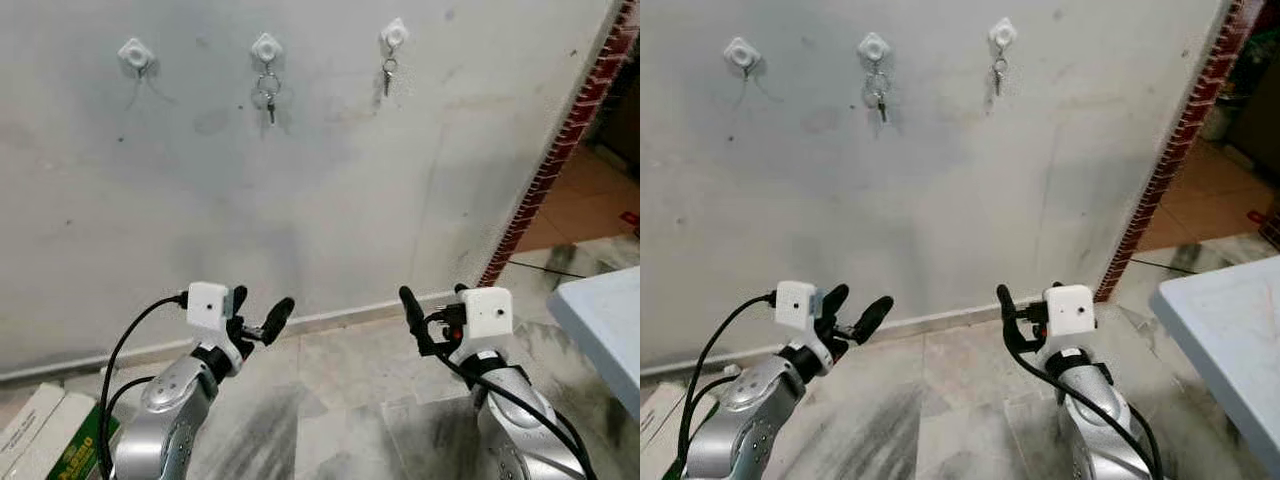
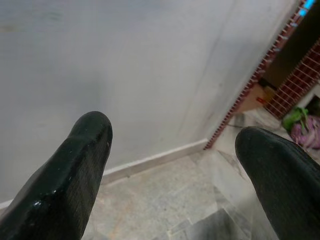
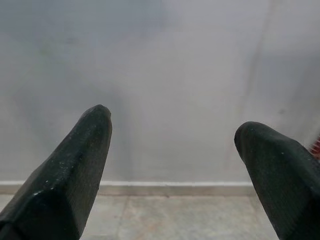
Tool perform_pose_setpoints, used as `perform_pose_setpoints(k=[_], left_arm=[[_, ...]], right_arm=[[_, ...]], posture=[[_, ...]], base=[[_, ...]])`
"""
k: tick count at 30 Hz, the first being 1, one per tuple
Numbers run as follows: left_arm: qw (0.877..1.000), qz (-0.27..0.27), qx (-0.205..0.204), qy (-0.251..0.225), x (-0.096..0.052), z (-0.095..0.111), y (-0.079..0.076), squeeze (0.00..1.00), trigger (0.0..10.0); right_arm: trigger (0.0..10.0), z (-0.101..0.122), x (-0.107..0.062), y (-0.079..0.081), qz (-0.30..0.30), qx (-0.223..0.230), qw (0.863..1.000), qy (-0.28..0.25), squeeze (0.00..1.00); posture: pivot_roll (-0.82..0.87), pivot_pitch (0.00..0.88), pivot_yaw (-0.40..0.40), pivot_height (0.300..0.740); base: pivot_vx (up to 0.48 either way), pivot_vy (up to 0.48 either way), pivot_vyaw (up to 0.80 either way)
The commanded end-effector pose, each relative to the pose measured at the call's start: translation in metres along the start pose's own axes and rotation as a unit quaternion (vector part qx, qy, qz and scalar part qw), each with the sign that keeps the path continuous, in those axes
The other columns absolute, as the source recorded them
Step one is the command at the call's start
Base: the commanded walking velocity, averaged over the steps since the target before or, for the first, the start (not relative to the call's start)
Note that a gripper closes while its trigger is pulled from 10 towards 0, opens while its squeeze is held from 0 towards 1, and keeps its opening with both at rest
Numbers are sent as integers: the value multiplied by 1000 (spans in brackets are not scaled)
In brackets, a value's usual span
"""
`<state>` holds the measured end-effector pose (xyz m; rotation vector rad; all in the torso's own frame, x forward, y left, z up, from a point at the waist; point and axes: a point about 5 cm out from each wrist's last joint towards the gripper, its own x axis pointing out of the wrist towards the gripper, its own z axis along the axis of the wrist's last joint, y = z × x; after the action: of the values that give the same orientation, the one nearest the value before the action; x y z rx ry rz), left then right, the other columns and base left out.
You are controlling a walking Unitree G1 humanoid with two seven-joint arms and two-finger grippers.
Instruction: Hang keys on a hook
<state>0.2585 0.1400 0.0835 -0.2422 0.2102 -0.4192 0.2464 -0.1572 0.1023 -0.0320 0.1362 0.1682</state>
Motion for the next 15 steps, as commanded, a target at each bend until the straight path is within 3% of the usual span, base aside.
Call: perform_pose_setpoints(k=[1, 8, 15], left_arm=[[1000, 1, -2, 8, -1, -2, 3, 0, 10000], [1000, 0, -2, 8, -1, -2, 3, 0, 10000], [1000, 0, 3, 10, 0, -2, 3, 0, 10000]], right_arm=[[10000, -1, 1, 1, 6, 1, 1000, 0, 0], [10000, -1, 1, 1, 7, 2, 1000, -1, 0], [10000, -1, 1, 1, 8, 4, 1000, -2, 0]], posture=[[-90, 0, 43, 740], [-90, 0, 43, 740], [-85, 0, 41, 740]], base=[[0, 0, 0], [0, 274, 0], [0, 416, 0]])
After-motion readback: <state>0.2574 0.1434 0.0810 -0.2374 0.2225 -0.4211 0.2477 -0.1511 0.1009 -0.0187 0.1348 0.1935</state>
